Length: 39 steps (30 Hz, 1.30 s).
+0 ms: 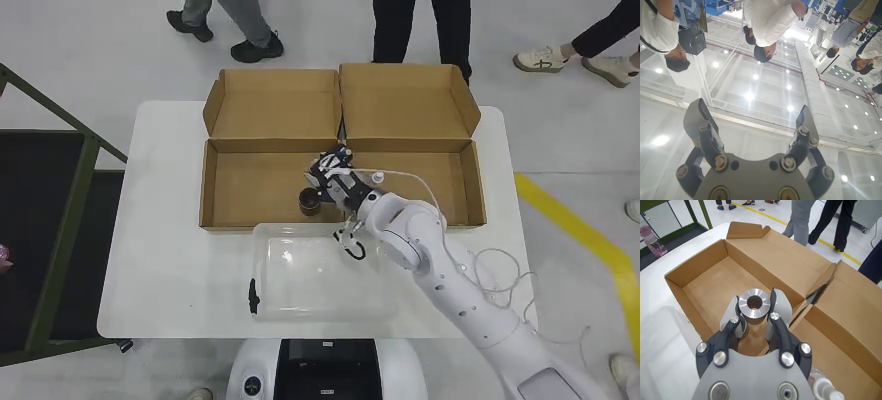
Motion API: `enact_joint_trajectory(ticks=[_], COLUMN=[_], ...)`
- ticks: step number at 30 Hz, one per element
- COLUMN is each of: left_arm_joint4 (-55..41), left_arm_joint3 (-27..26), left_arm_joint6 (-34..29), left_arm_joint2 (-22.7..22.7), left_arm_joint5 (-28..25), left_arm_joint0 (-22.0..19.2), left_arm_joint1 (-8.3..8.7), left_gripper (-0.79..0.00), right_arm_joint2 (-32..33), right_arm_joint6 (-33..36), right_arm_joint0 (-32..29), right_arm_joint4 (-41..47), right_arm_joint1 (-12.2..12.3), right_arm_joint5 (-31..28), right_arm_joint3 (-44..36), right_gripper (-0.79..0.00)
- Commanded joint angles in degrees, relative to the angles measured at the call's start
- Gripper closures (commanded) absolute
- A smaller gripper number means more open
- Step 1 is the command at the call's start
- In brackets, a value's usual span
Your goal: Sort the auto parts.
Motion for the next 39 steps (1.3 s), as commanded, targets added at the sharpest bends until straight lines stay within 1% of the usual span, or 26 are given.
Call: enact_joint_trajectory(ticks=[1,7,14,20,21,22,24,25,27,32,39], left_arm_joint4=[0.0,0.0,0.0,0.0,0.0,0.0,0.0,0.0,0.0,0.0,0.0], left_arm_joint3=[0.0,0.0,0.0,0.0,0.0,0.0,0.0,0.0,0.0,0.0,0.0], left_arm_joint6=[0.0,0.0,0.0,0.0,0.0,0.0,0.0,0.0,0.0,0.0,0.0], left_arm_joint2=[0.0,0.0,0.0,0.0,0.0,0.0,0.0,0.0,0.0,0.0,0.0], left_arm_joint5=[0.0,0.0,0.0,0.0,0.0,0.0,0.0,0.0,0.0,0.0,0.0], left_arm_joint0=[0.0,0.0,0.0,0.0,0.0,0.0,0.0,0.0,0.0,0.0,0.0], left_arm_joint1=[0.00,0.00,0.00,0.00,0.00,0.00,0.00,0.00,0.00,0.00,0.00], left_gripper=[-0.785,-0.785,-0.785,-0.785,-0.785,-0.785,-0.785,-0.785,-0.785,-0.785,-0.785], right_arm_joint2=[-0.9,-3.6,-5.1,-5.7,-5.8,-5.8,-5.8,-5.8,-5.8,-6.0,-5.7], right_arm_joint6=[0.6,1.7,3.9,5.6,5.8,6.0,6.2,6.4,6.7,7.2,7.5], right_arm_joint0=[0.8,3.4,5.2,6.3,6.4,6.6,6.8,6.9,7.2,7.7,7.8], right_arm_joint4=[0.2,0.3,-0.1,-0.1,-0.1,-0.2,-0.2,-0.2,-0.2,-0.3,-0.5], right_arm_joint1=[-0.5,-2.2,-3.8,-4.9,-5.1,-5.2,-5.5,-5.6,-5.9,-6.6,-7.3], right_arm_joint5=[1.3,3.7,7.1,8.4,8.4,8.4,8.4,8.3,8.3,8.2,7.8], right_arm_joint3=[1.0,4.3,7.1,8.9,9.2,9.4,9.9,10.2,10.7,12.1,13.0], right_gripper=[0.000,0.000,0.000,0.000,-0.018,-0.062,-0.099,-0.132,-0.175,-0.243,-0.302])
